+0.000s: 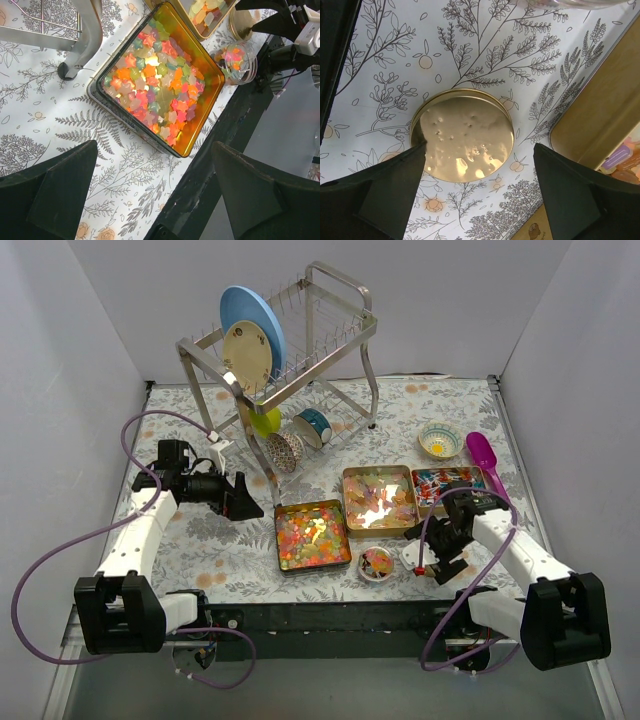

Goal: Pack the candies
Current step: Pick up the bottle lid at the center of the board.

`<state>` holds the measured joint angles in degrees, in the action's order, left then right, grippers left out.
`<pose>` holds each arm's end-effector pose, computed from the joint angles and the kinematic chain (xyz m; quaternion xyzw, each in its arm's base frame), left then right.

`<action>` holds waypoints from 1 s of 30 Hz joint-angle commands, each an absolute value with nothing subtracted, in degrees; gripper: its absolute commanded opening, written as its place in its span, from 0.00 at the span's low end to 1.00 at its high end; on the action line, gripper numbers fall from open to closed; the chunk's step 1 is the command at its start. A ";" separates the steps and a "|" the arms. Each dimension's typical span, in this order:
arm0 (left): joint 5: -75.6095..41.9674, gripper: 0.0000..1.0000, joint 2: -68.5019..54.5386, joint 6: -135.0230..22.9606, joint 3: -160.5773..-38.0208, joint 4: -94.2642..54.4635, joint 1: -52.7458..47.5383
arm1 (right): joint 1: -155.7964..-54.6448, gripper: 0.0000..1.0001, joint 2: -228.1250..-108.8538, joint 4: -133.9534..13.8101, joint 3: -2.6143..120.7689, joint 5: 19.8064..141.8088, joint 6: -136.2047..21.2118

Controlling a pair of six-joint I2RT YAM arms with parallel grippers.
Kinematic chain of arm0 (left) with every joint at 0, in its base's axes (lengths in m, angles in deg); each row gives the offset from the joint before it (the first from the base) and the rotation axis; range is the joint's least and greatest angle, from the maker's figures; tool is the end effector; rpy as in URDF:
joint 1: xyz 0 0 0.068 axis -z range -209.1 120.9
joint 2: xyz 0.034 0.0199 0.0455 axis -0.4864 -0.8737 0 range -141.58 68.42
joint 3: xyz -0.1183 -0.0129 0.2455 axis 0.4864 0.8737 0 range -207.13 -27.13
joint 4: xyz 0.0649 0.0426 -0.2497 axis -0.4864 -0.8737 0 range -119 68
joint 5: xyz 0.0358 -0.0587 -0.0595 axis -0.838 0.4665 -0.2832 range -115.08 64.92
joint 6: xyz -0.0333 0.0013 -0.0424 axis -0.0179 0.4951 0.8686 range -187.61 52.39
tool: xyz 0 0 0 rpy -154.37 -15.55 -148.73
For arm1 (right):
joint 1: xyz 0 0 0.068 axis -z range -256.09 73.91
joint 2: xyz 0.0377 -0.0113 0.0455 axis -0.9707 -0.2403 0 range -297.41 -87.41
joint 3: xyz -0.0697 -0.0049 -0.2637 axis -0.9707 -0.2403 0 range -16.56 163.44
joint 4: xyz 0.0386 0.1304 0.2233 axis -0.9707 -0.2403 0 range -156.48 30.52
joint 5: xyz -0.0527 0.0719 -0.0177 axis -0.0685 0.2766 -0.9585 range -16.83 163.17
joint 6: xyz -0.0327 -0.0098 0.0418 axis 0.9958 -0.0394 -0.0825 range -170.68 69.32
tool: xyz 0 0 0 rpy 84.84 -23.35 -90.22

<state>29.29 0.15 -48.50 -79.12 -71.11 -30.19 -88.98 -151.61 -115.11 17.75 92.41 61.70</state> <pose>0.2143 -0.0248 0.2615 -0.0565 0.8727 -0.4706 0.1173 0.1493 0.0462 0.1737 -0.8779 0.4471 0.0786 0.1523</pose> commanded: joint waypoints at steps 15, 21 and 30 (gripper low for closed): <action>30.20 0.98 -0.39 -45.38 -77.84 -67.54 -29.89 | -89.10 0.98 -157.46 -127.24 23.96 92.94 59.01; 30.29 0.98 -0.48 -45.02 -77.40 -67.01 -29.90 | -89.19 0.98 -154.74 -125.23 20.64 92.33 59.53; 30.20 0.98 -1.09 -44.32 -77.23 -66.13 -29.98 | -89.28 0.98 -154.11 -117.94 16.84 89.69 56.20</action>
<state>29.33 -0.74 -44.58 -77.78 -67.04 -30.10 -88.98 -153.45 -120.38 18.34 91.03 57.63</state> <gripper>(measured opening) 0.982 0.981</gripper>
